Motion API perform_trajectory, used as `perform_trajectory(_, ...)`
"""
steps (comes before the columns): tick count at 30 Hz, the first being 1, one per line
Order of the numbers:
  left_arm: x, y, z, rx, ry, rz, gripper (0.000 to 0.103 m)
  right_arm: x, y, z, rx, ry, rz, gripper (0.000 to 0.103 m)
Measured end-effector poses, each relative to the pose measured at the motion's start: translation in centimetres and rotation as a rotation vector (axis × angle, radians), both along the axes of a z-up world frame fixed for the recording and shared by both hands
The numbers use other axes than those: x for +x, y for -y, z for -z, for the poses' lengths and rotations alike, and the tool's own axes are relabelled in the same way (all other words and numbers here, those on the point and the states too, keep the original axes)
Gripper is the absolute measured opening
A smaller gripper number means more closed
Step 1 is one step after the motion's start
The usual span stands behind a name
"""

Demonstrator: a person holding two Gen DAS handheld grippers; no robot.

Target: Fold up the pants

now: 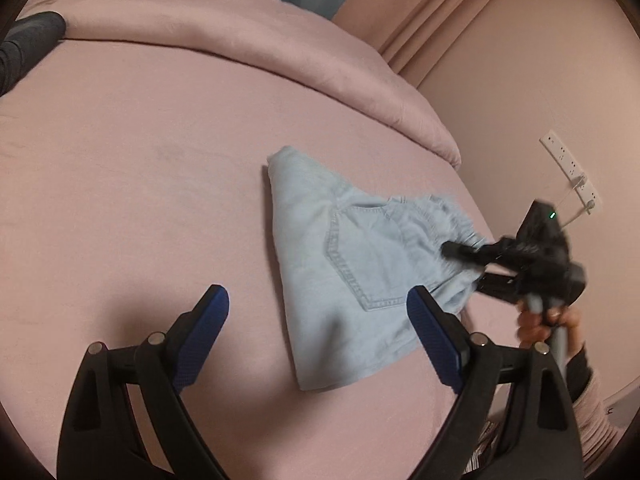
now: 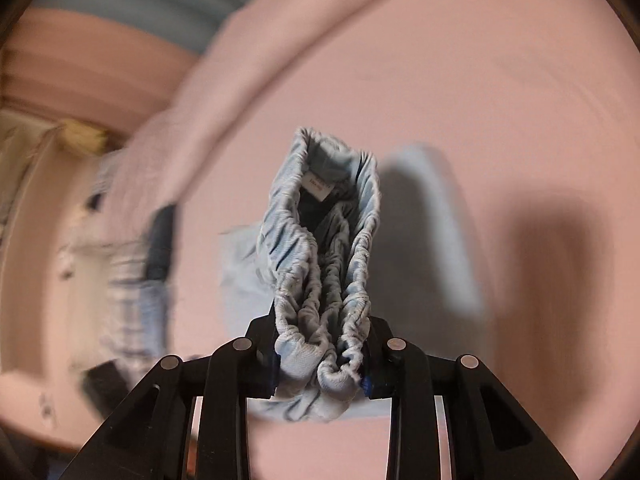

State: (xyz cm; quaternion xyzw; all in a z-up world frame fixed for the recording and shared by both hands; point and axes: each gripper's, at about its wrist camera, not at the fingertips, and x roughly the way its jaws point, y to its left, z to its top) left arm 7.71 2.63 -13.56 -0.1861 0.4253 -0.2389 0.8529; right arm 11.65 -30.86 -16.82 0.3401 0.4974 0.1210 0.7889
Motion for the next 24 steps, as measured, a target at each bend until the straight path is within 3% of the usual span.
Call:
perform_trajectory(3, 1.2, 1.3, -0.2, 0.025, -0.005, 0.024, 0.091, -0.7, 1.7, 2.2, 0.085, -0.006, 0.078, 0.030)
perform_trajectory(9, 4.6, 4.1, 0.3, 0.061, -0.023, 0.075, 0.091, 0.2, 0.9, 3.5, 0.059, -0.032, 0.060, 0.031)
perform_trajectory(12, 4.0, 3.8, 1.6, 0.085, -0.048, 0.065, 0.091, -0.5, 2.5, 3.2, 0.079, -0.046, 0.065, 0.040)
perform_trajectory(14, 3.8, 3.3, 1.7, 0.115, -0.033, 0.058, 0.091, -1.6, 3.0, 0.7, -0.051, -0.020, 0.075, 0.056)
perform_trajectory(15, 4.1, 3.3, 1.7, 0.123, -0.023, 0.055, 0.091, -2.2, 3.3, -0.4, -0.122, -0.003, 0.080, 0.058)
perform_trajectory(17, 5.1, 3.6, 1.0, 0.119, 0.011, 0.039, 0.091, -3.2, 2.8, -3.4, -0.306, 0.080, 0.077, 0.058)
perform_trajectory(19, 6.3, 4.0, -0.2, 0.072, 0.059, 0.025, 0.091, -4.1, 1.7, -5.5, -0.383, 0.193, 0.024, 0.057)
perform_trajectory(22, 8.5, 5.9, -1.5, 0.051, 0.104, 0.060, 0.090, -4.3, -1.8, -6.8, -0.394, 0.297, -0.113, 0.044)
perform_trajectory(24, 10.8, 7.5, -1.4, 0.072, 0.094, 0.065, 0.087, -3.9, -3.6, -6.4, -0.440, 0.302, -0.179, 0.041)
